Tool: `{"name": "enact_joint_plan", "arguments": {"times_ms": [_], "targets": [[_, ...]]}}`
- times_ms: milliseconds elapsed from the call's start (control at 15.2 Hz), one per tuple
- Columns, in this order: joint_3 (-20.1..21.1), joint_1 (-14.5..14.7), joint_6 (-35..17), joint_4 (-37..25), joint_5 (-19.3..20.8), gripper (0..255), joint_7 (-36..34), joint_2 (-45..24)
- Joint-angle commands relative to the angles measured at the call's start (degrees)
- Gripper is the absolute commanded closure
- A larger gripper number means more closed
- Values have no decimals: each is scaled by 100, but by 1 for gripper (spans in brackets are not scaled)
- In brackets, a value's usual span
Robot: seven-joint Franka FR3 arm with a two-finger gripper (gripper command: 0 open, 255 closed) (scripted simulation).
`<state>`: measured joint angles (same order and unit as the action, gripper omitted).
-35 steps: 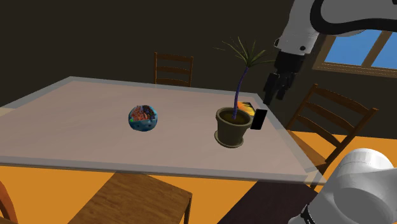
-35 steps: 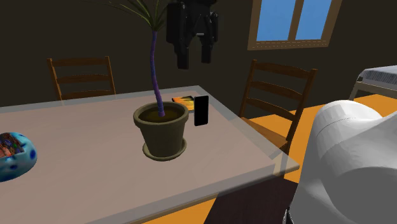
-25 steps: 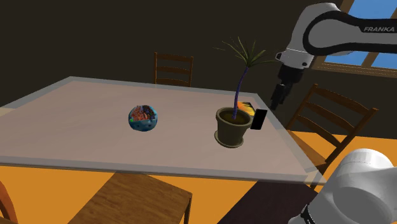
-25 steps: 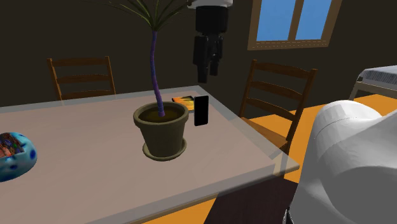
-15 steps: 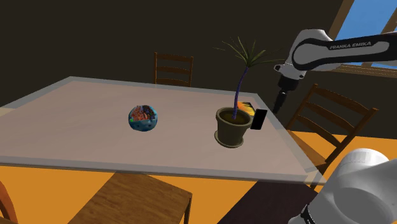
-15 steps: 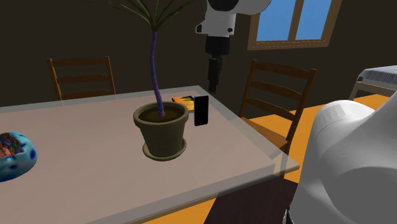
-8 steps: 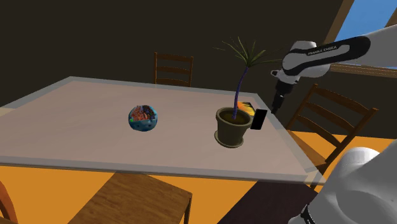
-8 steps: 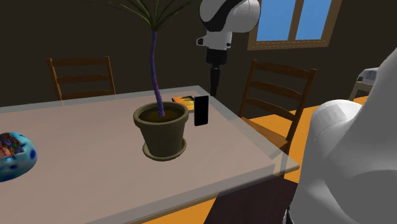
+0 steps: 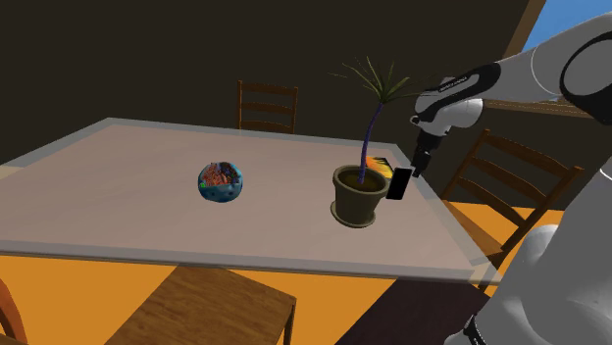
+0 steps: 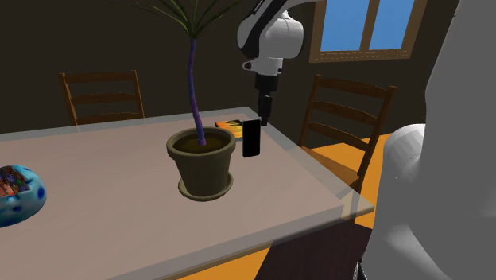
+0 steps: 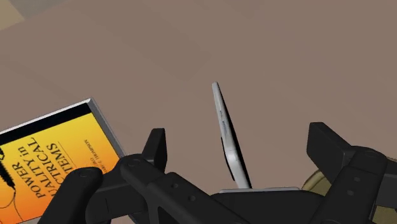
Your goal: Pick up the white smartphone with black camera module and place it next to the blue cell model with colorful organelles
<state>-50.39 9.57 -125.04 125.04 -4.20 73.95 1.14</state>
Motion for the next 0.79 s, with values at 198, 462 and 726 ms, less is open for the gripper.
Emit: {"name": "enact_joint_plan", "arguments": {"times_ms": [198,462,726], "targets": [[-7,-15,-361,129,-403,0,316,-385],[8,-30,-467,174,-521,0,399,-491],[8,-30,-467,174,-522,0,399,-491]]}}
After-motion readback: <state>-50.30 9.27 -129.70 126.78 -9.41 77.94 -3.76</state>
